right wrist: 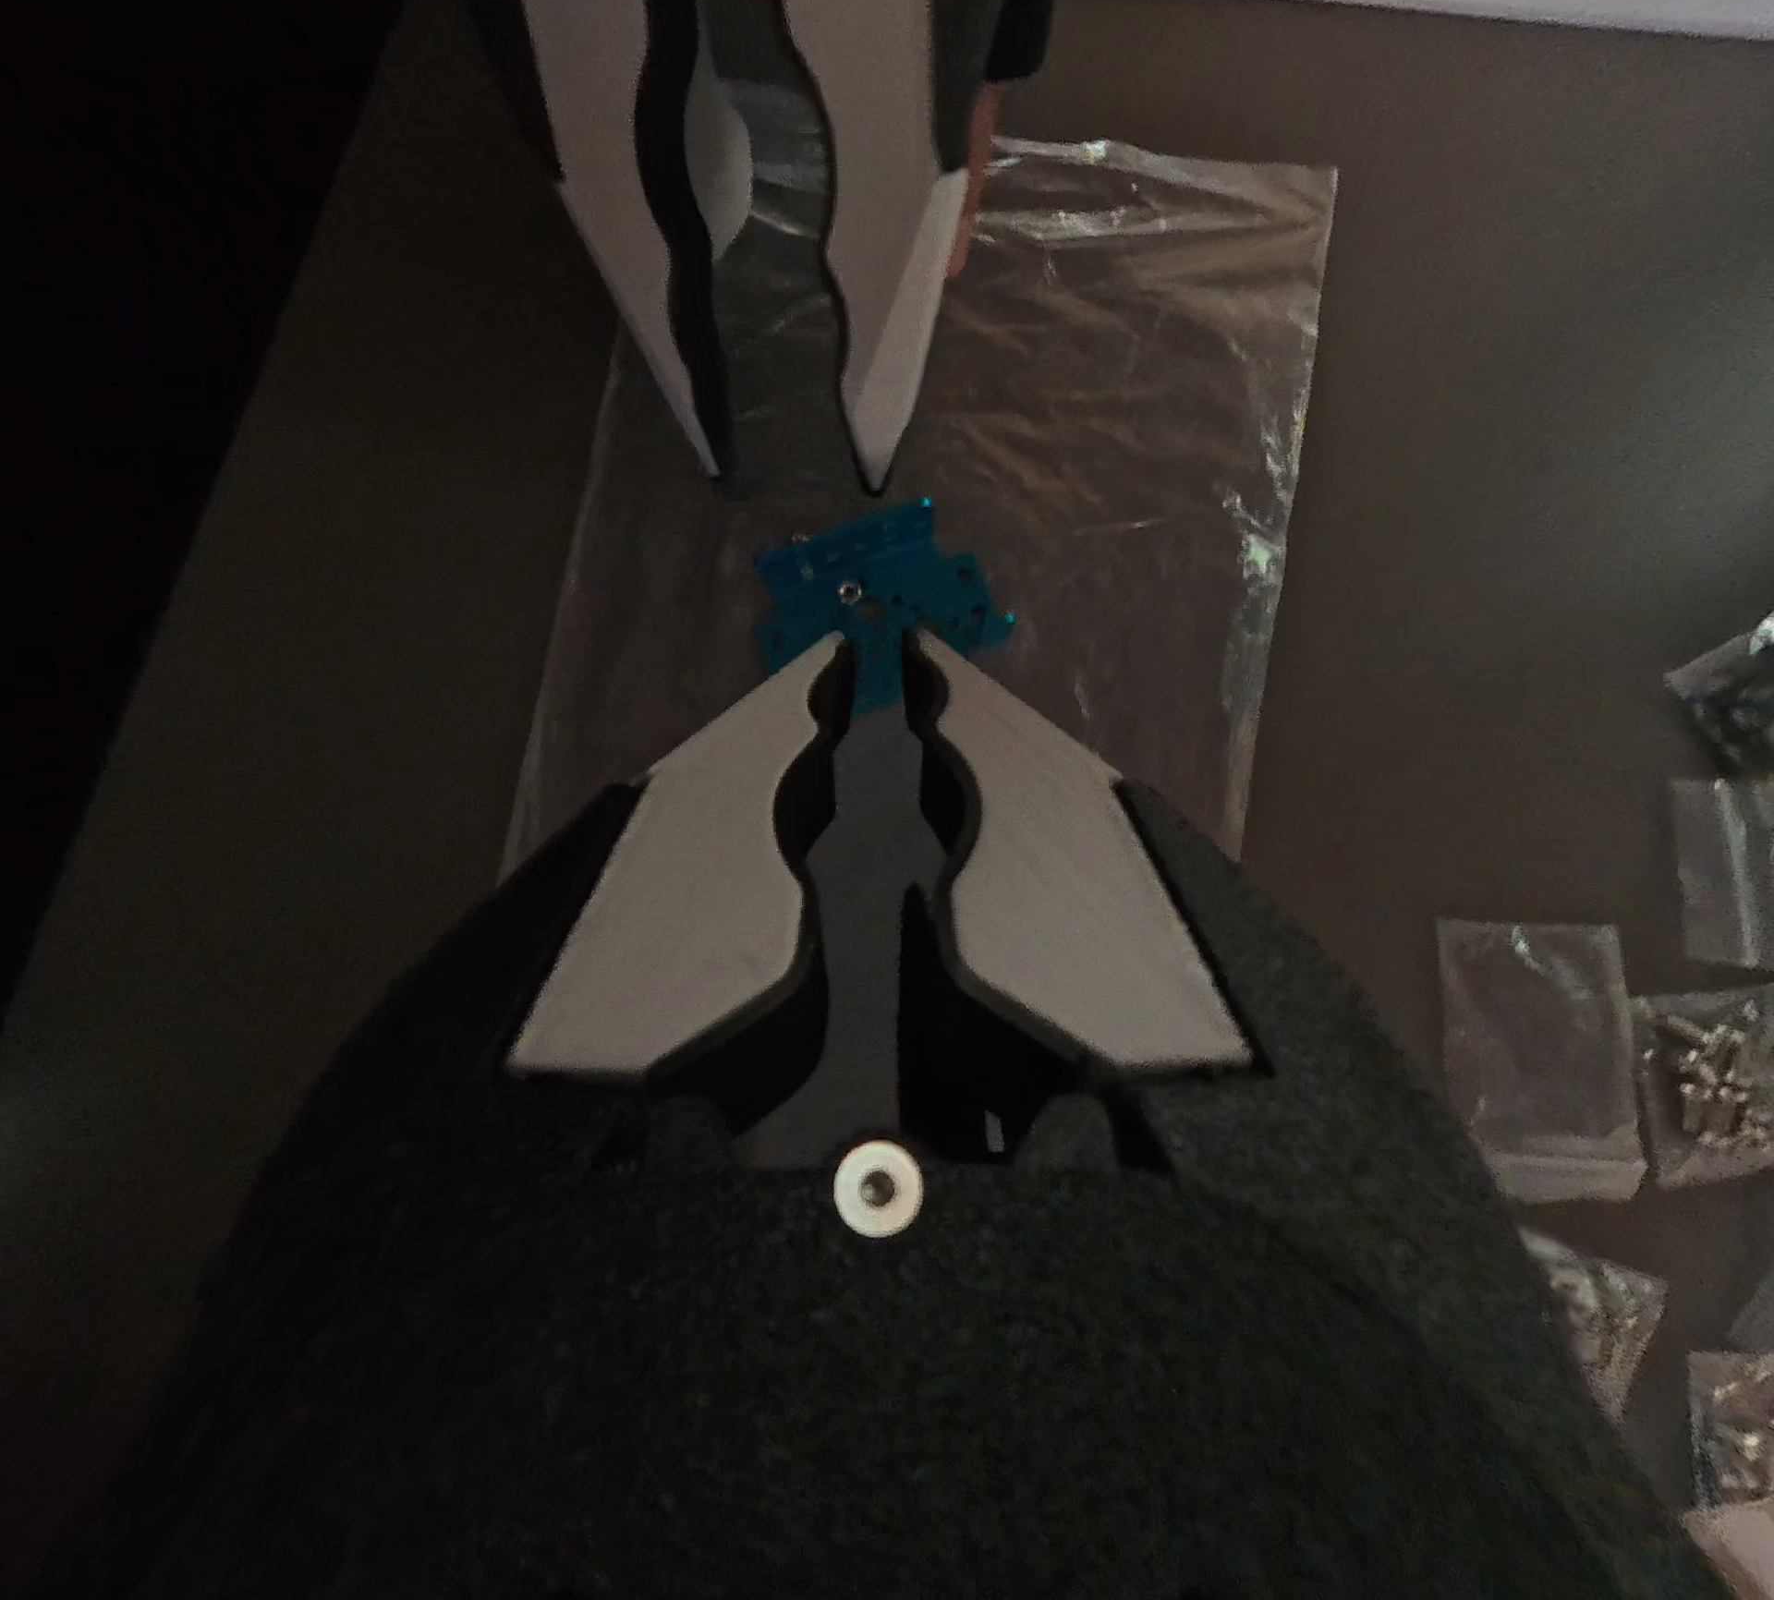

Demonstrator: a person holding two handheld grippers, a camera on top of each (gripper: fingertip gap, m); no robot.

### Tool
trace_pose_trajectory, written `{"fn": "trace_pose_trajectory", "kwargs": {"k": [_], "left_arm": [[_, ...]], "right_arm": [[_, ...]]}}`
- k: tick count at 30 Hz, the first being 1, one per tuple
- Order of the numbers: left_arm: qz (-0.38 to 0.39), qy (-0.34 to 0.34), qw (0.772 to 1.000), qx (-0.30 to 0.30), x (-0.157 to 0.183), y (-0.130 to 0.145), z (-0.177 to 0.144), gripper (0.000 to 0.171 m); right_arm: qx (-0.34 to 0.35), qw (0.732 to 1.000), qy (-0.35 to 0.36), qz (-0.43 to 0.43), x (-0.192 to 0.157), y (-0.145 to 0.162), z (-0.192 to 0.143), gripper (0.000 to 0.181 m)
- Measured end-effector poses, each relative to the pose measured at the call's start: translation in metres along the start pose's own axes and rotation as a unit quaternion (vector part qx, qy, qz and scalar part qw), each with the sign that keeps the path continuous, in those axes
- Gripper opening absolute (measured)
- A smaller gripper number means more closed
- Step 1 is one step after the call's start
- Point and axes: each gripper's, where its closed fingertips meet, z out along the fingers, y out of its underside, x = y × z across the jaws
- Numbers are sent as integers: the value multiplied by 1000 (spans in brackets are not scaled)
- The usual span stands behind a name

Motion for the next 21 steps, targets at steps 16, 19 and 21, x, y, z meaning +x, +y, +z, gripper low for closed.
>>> {"fn": "trace_pose_trajectory", "kwargs": {"k": [16, 19, 21], "left_arm": [[-194, -105, 975, -2, -18, -13, 13, 48], [-190, -91, 978, -5, -17, -14, 14, 44], [-182, -86, 980, -2, -17, -16, 15, 44]], "right_arm": [[-36, 997, -39, -53, -7, -4, 17, 12], [-61, 995, -54, -66, -8, -4, 19, 12], [-75, 993, -66, -70, -8, 0, 22, 12]]}}
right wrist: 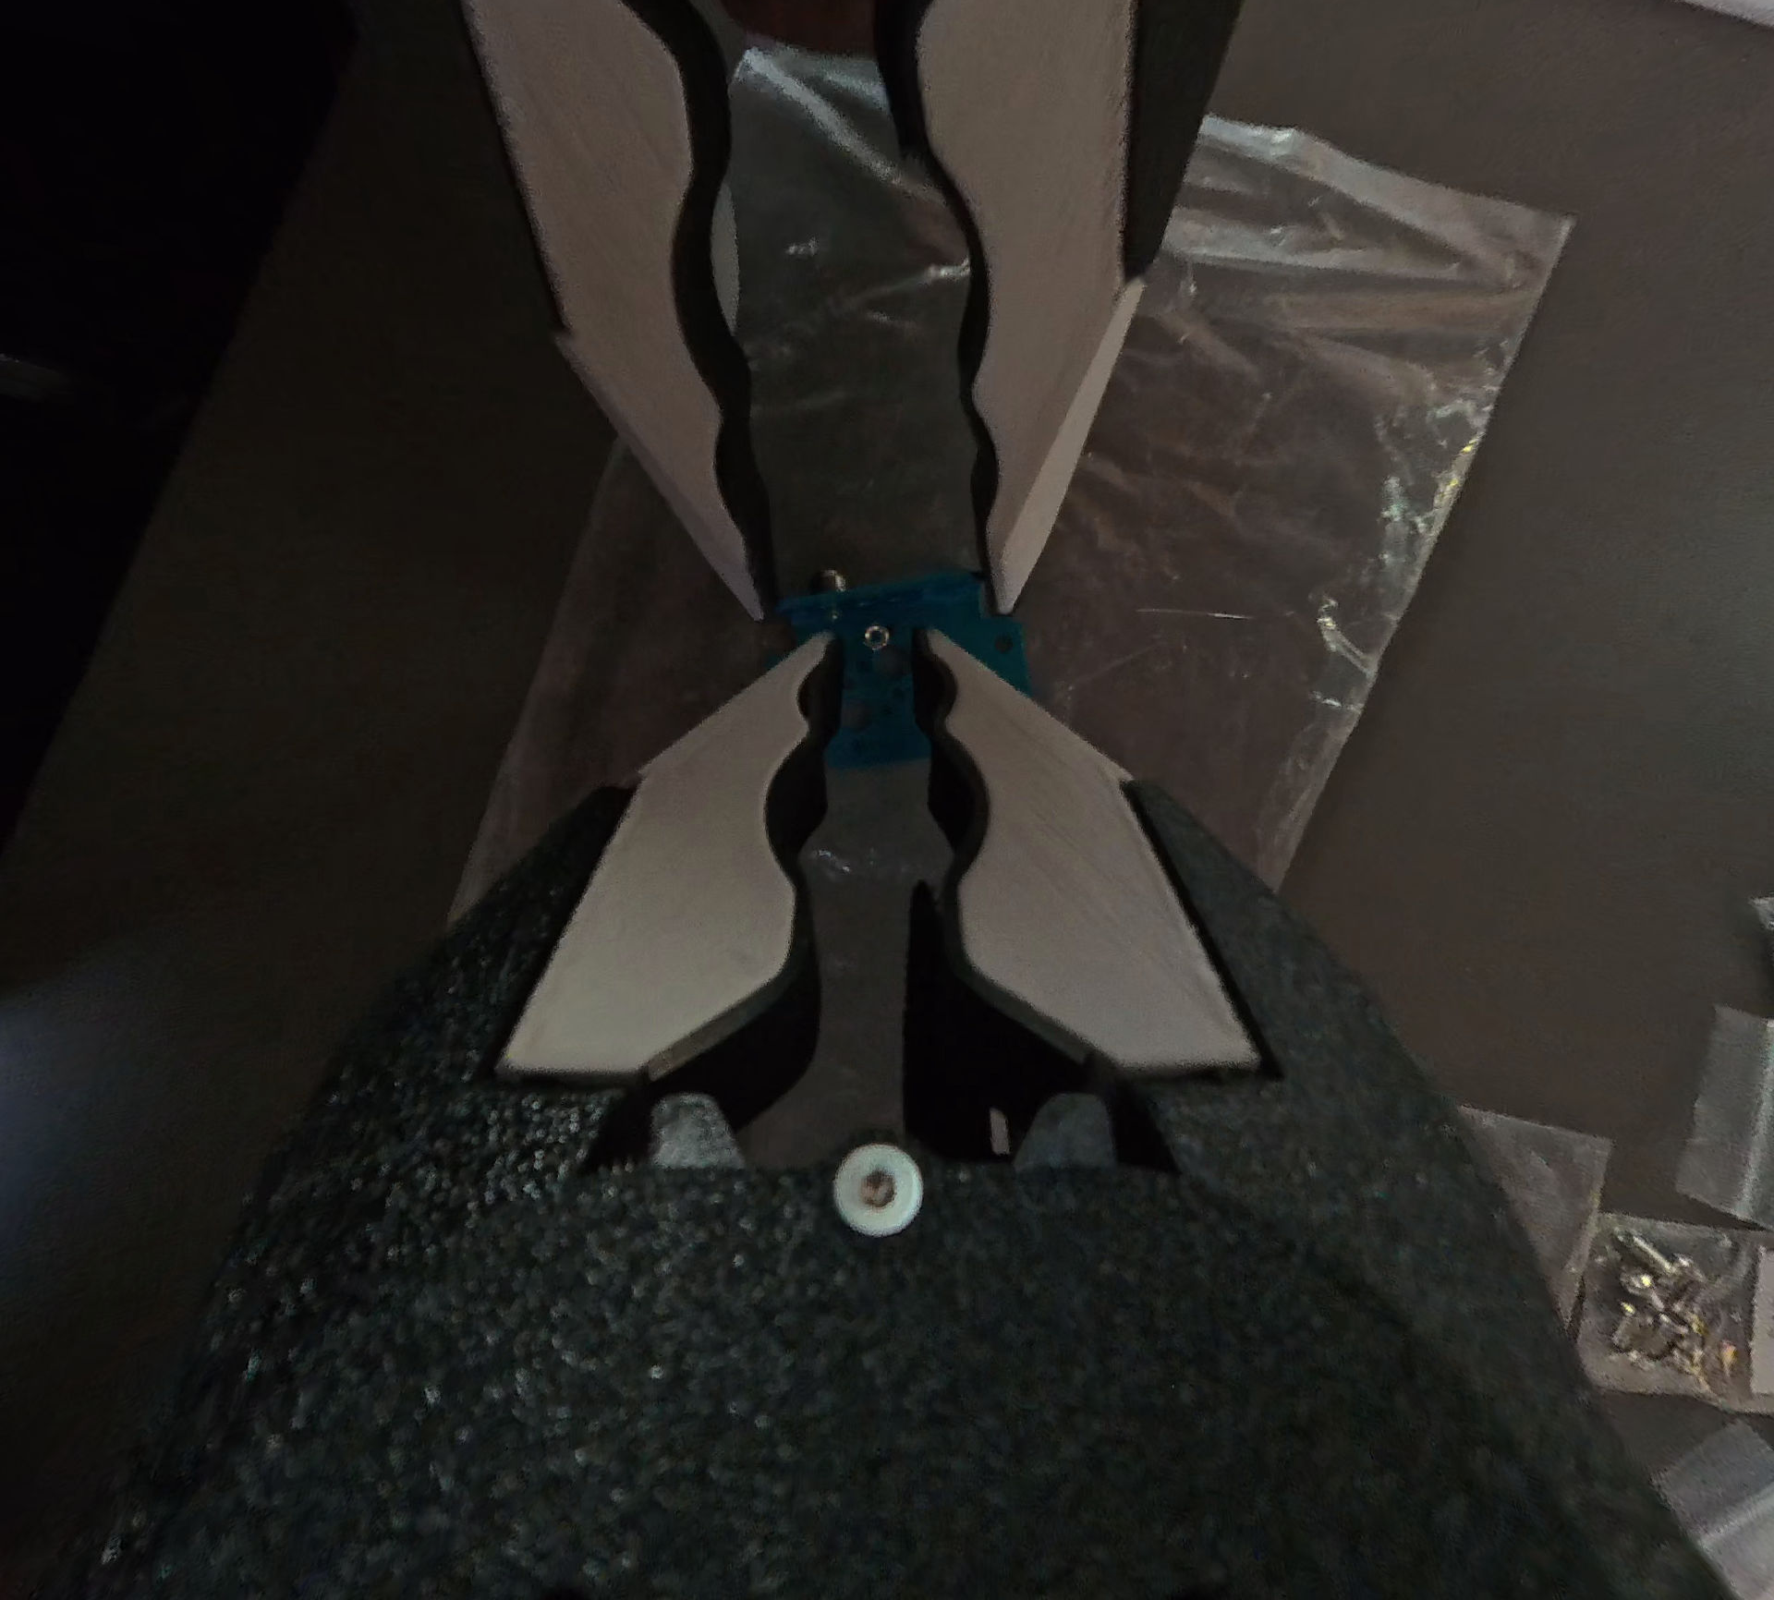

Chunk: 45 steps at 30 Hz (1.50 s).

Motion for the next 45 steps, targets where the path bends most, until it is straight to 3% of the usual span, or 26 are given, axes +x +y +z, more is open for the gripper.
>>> {"fn": "trace_pose_trajectory", "kwargs": {"k": [5, 16, 34, 41, 45], "left_arm": [[25, -5, 1000, -15, 1, 1, 6, 45], [-8, 14, 1000, -2, 1, 1, 9, 45], [4, 2, 1000, -1, 0, 2, 9, 45], [20, -17, 1000, -8, 2, 4, 5, 46], [-12, -41, 999, -10, 2, 7, -6, 48]], "right_arm": [[-6, 1000, -17, -10, -1, 7, 8, 13], [-20, 999, 7, -29, 0, 6, 10, 11], [2, 1000, 11, -23, -3, 7, 10, 3], [79, 996, -32, 10, -5, 3, -5, 2], [116, 992, -40, 6, -9, -8, -16, 5]]}}
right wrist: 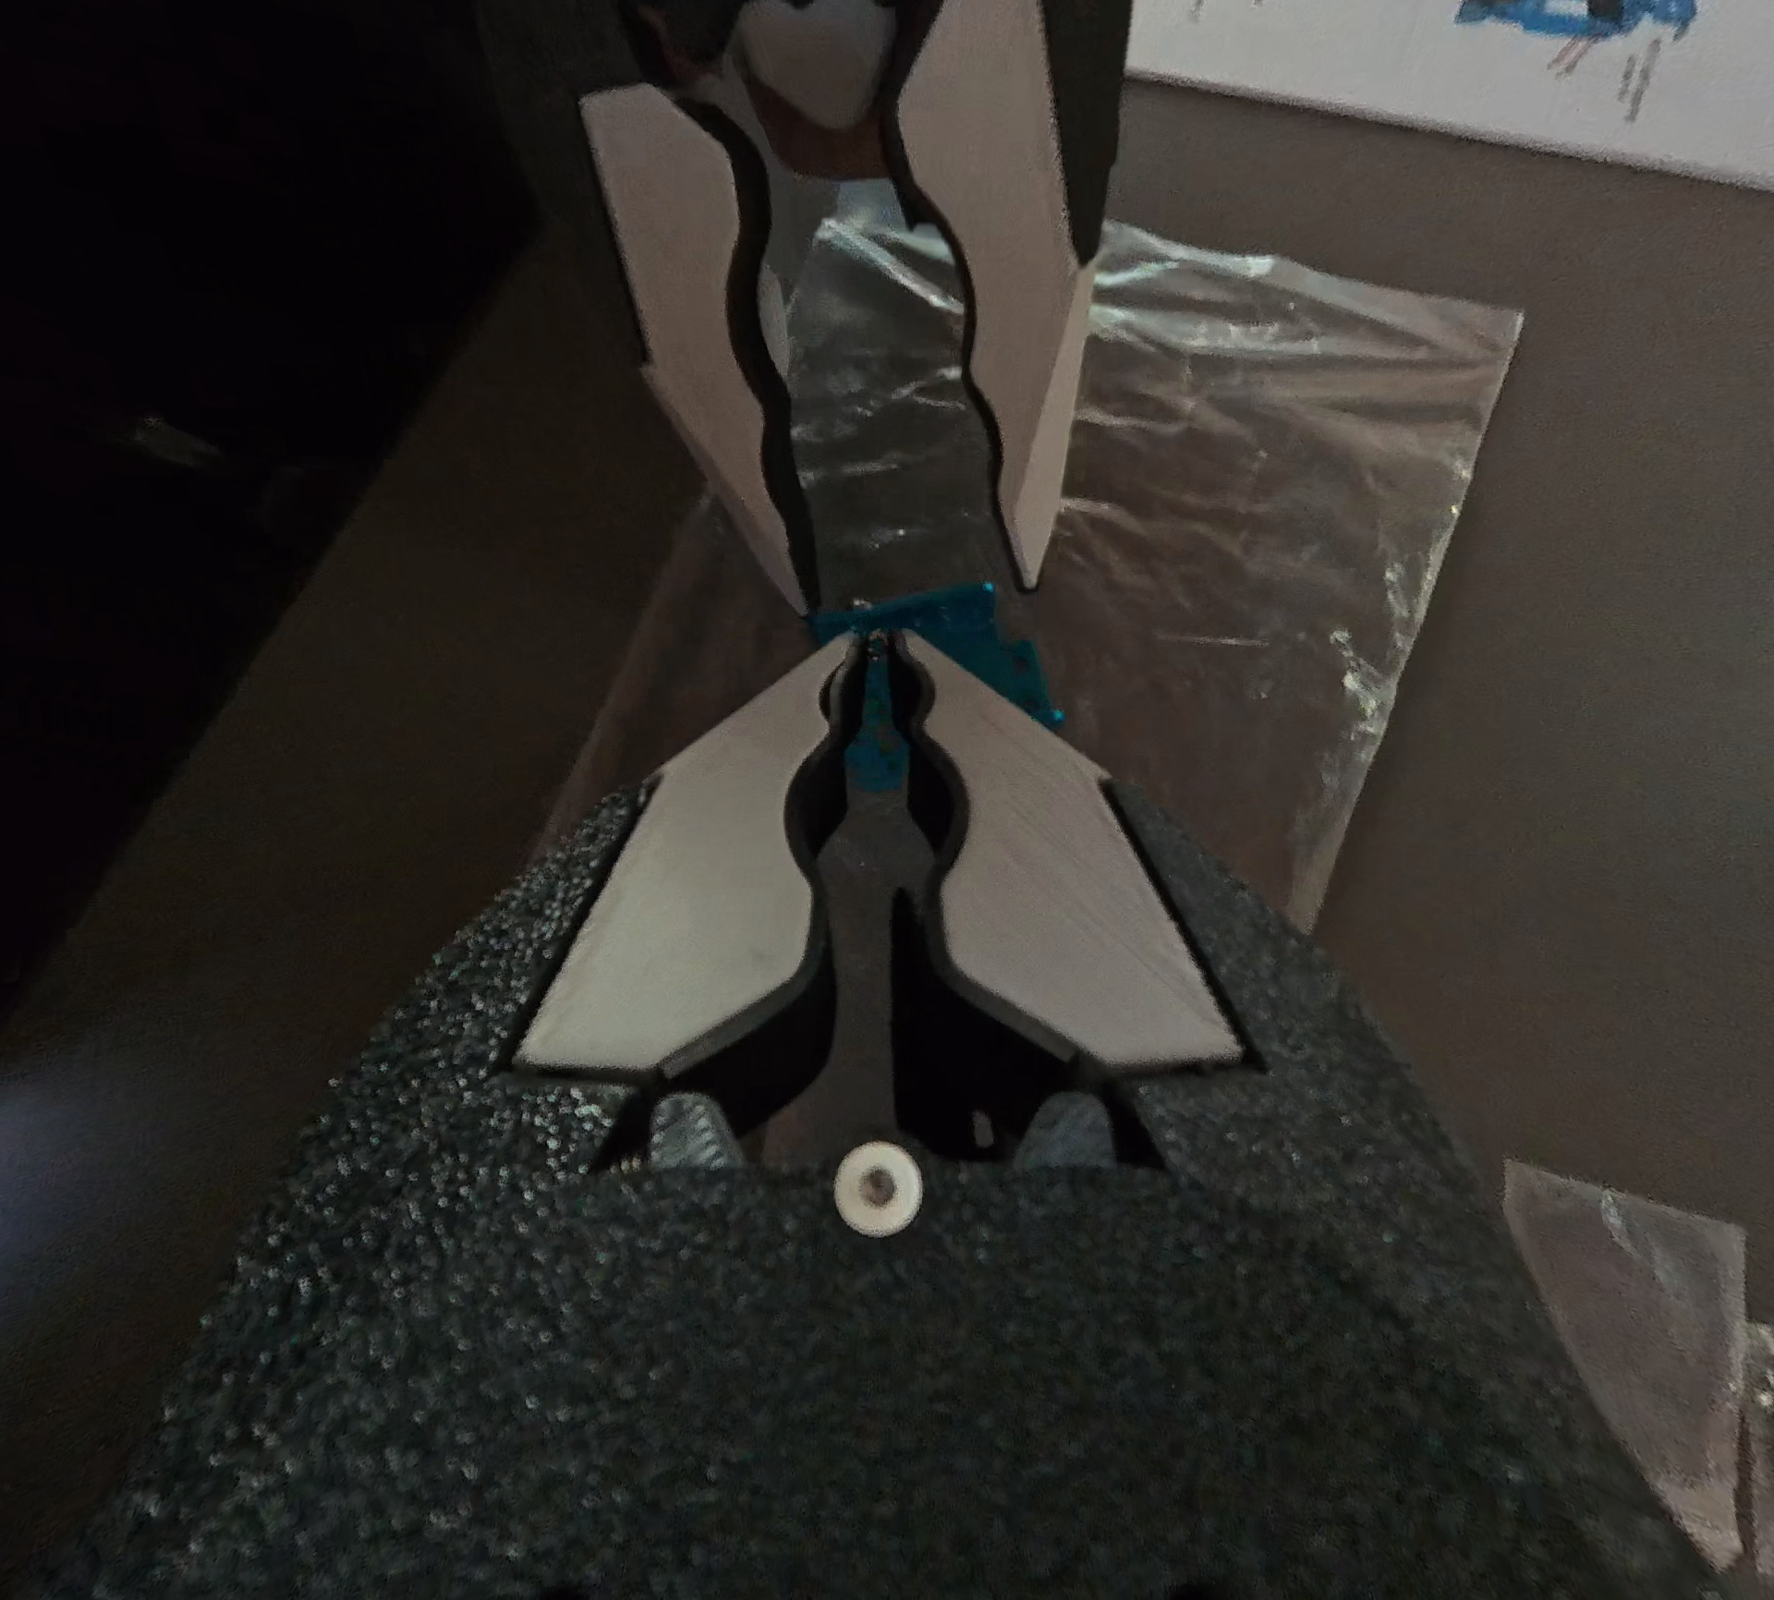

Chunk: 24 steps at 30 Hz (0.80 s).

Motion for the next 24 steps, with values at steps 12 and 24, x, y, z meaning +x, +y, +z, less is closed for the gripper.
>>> {"fn": "trace_pose_trajectory", "kwargs": {"k": [12, 24], "left_arm": [[-50, -38, 998, 0, 12, 8, 0, 14], [-35, -34, 999, 19, -1, -15, 6, 50]], "right_arm": [[-3, 999, -19, 26, 1, 12, -1, 0], [-48, 986, 116, 105, -30, 31, -21, 24]]}}
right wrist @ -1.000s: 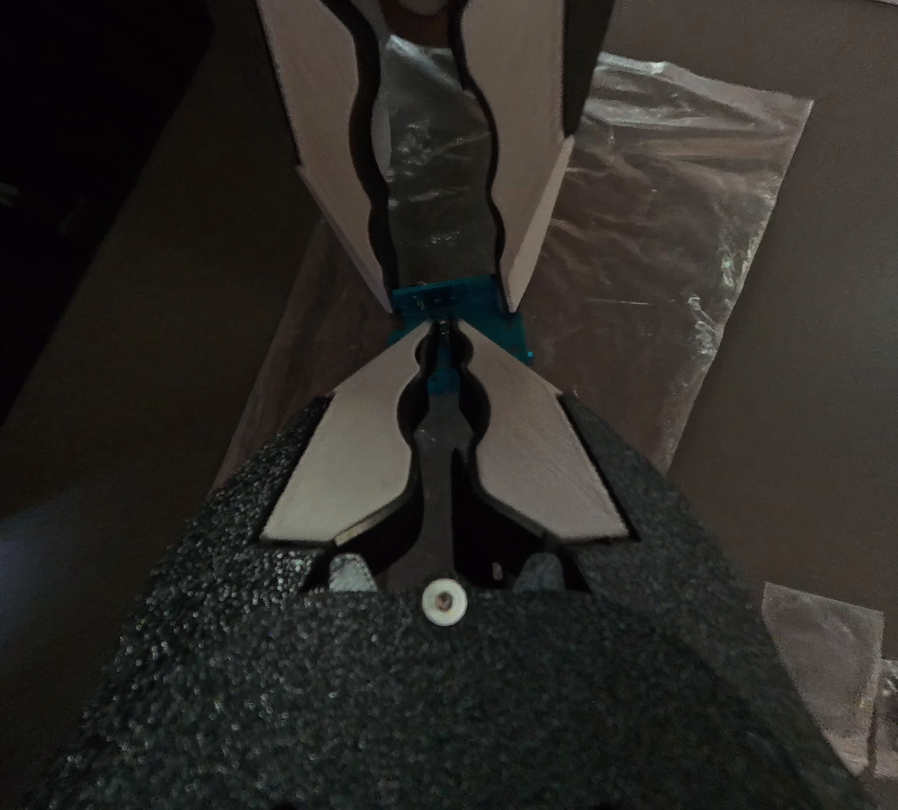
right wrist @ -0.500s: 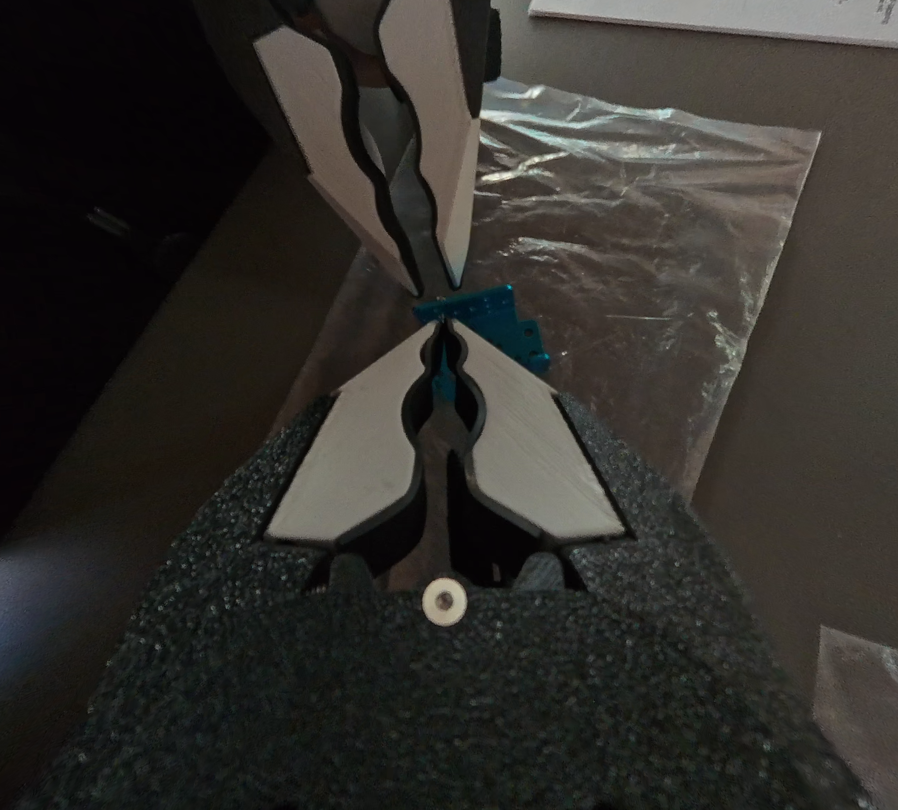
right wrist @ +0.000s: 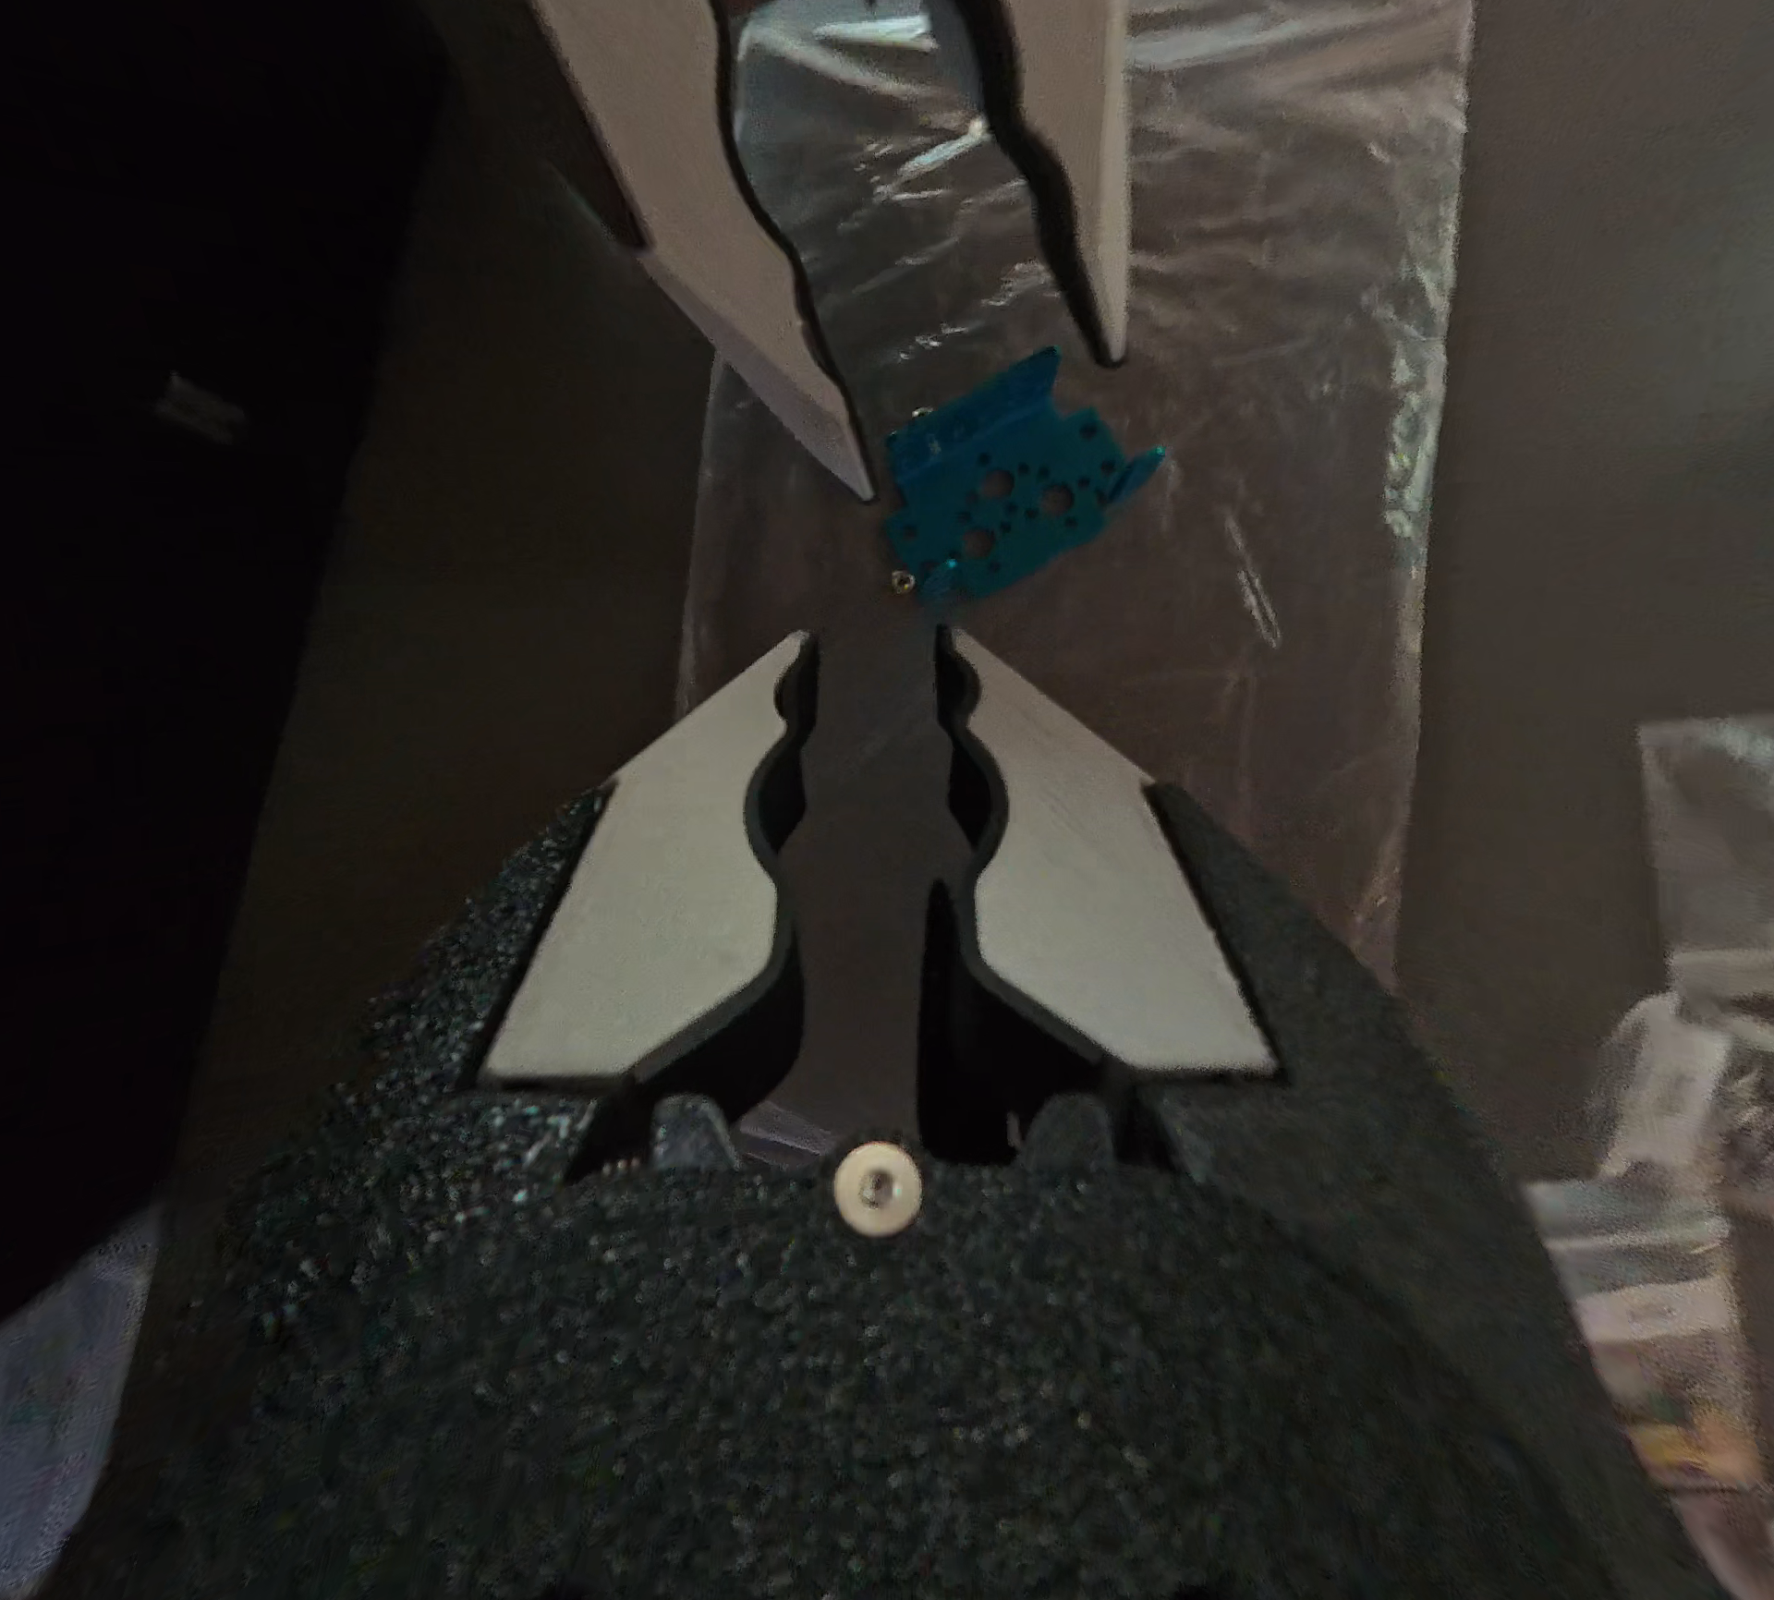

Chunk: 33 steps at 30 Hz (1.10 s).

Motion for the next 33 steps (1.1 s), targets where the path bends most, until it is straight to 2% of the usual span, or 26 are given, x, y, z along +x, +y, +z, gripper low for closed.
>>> {"fn": "trace_pose_trajectory", "kwargs": {"k": [1, 4, 8, 14, 17, 21, 24, 33], "left_arm": [[3, 5, 1000, -7, -1, 2, 2, 45], [4, 19, 1000, -11, -1, 3, 3, 45], [17, 30, 999, -20, -5, 9, -6, 45], [55, 66, 996, -21, -9, 21, -21, 44], [96, 85, 992, -11, -7, 23, -23, 45], [120, 116, 986, -5, -2, 24, -22, 45], [118, 120, 986, 5, -2, 23, -20, 45], [92, 102, 990, 29, -6, 24, -27, 46]], "right_arm": [[21, 999, 11, 30, 0, -1, 0, 25], [69, 990, 59, 104, 1, -5, 5, 25], [71, 974, 147, 154, 6, -3, 18, 23], [48, 961, 201, 186, 6, -3, 30, 15], [22, 964, 187, 190, 4, -3, 29, 14], [-44, 971, 162, 171, 5, 4, 28, 12], [-73, 977, 127, 155, 3, 4, 32, 13], [-143, 977, 101, 123, 6, 3, 35, 9]]}}
